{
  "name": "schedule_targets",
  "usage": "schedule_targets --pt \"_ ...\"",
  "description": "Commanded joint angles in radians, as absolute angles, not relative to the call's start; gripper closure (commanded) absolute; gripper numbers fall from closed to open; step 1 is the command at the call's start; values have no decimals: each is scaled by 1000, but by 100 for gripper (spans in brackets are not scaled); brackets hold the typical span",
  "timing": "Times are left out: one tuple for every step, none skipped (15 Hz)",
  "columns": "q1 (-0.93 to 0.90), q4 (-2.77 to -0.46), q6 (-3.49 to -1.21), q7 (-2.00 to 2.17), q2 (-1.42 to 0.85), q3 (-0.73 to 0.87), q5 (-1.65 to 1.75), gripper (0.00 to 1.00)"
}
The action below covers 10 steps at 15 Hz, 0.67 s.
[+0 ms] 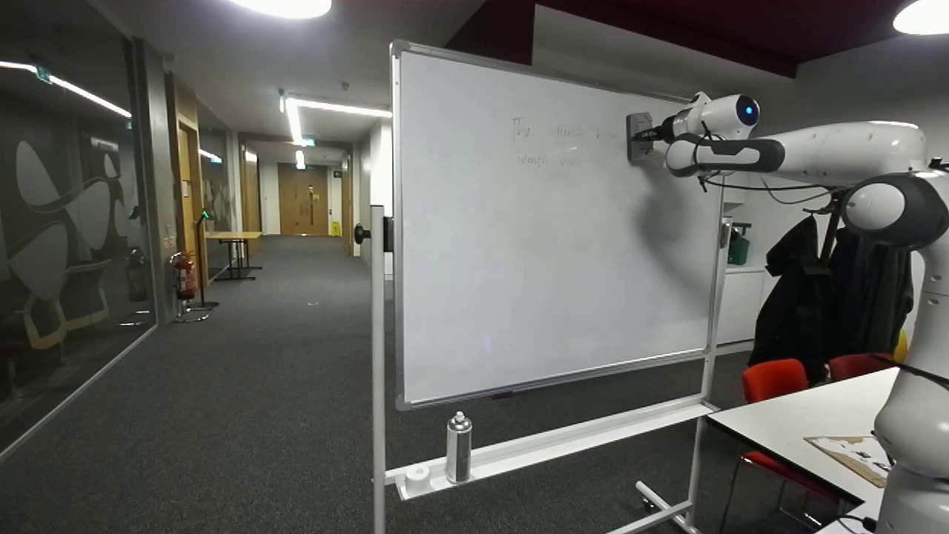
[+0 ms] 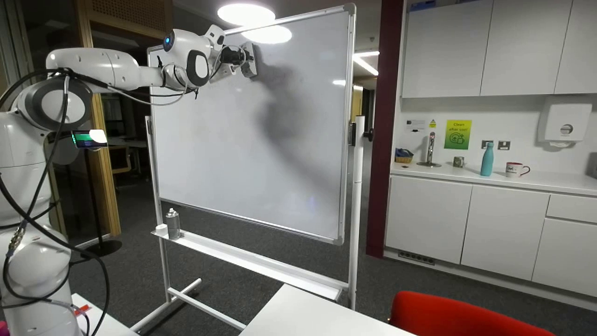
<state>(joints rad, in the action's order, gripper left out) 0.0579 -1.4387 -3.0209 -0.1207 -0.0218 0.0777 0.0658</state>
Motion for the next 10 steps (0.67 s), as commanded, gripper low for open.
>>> schedule_targets --pt "55 -1397 -3043 -214 -61 63 -25 65" --pt "47 -1417 -3053 -254 -54 55 -53 65" --pt "43 -1425 -3061 -294 -53 48 -78 65" --pt "38 -1434 -3063 -339 -51 39 -108 65" --pt "34 -1444 -3065 -379 -51 31 -132 65" --pt "31 -1450 -3066 -416 -51 24 -149 65" --pt "28 -1457 -3066 -453 -52 15 -165 65" --pt "26 -1464 -3067 -485 -53 6 -175 65" --pt "23 -1472 -3065 -513 -52 -3 -185 65" --pt "20 -1481 -3065 -540 -51 -12 -195 65"
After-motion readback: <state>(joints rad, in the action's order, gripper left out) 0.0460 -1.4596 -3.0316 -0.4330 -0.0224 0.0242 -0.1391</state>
